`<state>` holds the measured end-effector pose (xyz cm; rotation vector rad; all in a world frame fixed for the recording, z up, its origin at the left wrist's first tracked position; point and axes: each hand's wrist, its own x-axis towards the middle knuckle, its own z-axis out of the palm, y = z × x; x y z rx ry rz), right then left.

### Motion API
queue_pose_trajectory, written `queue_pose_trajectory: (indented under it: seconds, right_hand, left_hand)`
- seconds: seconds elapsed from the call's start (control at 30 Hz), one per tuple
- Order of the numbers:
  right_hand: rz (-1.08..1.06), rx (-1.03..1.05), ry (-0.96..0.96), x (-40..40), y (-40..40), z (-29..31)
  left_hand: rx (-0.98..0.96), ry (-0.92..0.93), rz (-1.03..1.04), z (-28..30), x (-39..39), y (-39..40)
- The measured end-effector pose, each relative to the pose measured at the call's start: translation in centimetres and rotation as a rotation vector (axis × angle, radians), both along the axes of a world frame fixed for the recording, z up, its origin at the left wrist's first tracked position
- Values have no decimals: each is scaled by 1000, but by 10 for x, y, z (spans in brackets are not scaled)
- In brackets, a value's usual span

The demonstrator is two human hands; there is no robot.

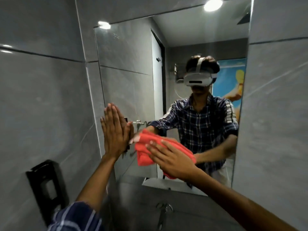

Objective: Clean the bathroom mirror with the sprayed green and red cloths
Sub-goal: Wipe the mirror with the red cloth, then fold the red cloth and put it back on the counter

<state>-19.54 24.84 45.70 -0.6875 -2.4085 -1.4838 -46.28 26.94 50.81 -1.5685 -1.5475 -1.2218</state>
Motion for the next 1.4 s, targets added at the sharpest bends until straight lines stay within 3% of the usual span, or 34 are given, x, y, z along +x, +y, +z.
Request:
queue_pose_trajectory:
  seconds: [0.07, 0.1, 0.17, 0.27, 0.33, 0.4, 0.5, 0.57, 0.63, 0.7, 0.83, 0.9, 0.97, 1.1, 1.17, 1.33, 1.4]
  right_hand:
    - [14, -128, -79, 24, -17, -18]
    - [51, -201, -17, 32, -30, -27]
    - [147, -402, 259, 50, -56, -56]
    - [144, -702, 766, 88, -100, -103]
    - [160, -921, 1066, 121, -134, -136]
    - [210, -1009, 1306, 138, -168, -146]
    - [188, -960, 1283, 177, -212, -174]
    - [128, -954, 1057, 205, -232, -203]
    - [38, -1079, 1048, 244, -244, -237]
    - [-59, -1239, 1272, 280, -257, -271]
    - [-447, -1645, 1864, 350, -269, -350]
    - [-610, -1926, 2034, 384, -269, -395]
    - [-735, -1931, 2138, 411, -267, -432]
    - [-899, -1771, 2224, 433, -254, -487]
    - [-941, -1674, 2195, 439, -242, -505]
    - [-1014, -1603, 1938, 440, -229, -528]
    - [-1035, -1571, 1835, 432, -238, -524]
  left_hand:
    - [-67, -179, -80, -10, 1, -18]
    - [-87, -273, -98, -20, 6, -30]
    - [-100, -402, -123, -55, 27, -59]
    - [-123, -650, -327, -130, 91, -117]
    - [-299, -976, -458, -182, 156, -159]
    - [-608, -1340, -618, -212, 210, -196]
    - [-923, -1766, -883, -258, 297, -239]
    - [-1023, -1842, -926, -276, 337, -260]
    - [-1105, -1967, -914, -300, 371, -271]
    - [-1282, -2000, -839, -330, 397, -275]
    - [-1572, -1951, -699, -400, 446, -272]
    - [-1693, -1899, -633, -431, 469, -265]
    - [-1760, -1840, -585, -460, 492, -256]
    - [-1737, -1756, -499, -522, 527, -237]
    - [-1716, -1615, -504, -539, 538, -231]
    - [-1669, -1274, -610, -562, 558, -226]
    - [-1638, -1048, -572, -558, 555, -235]
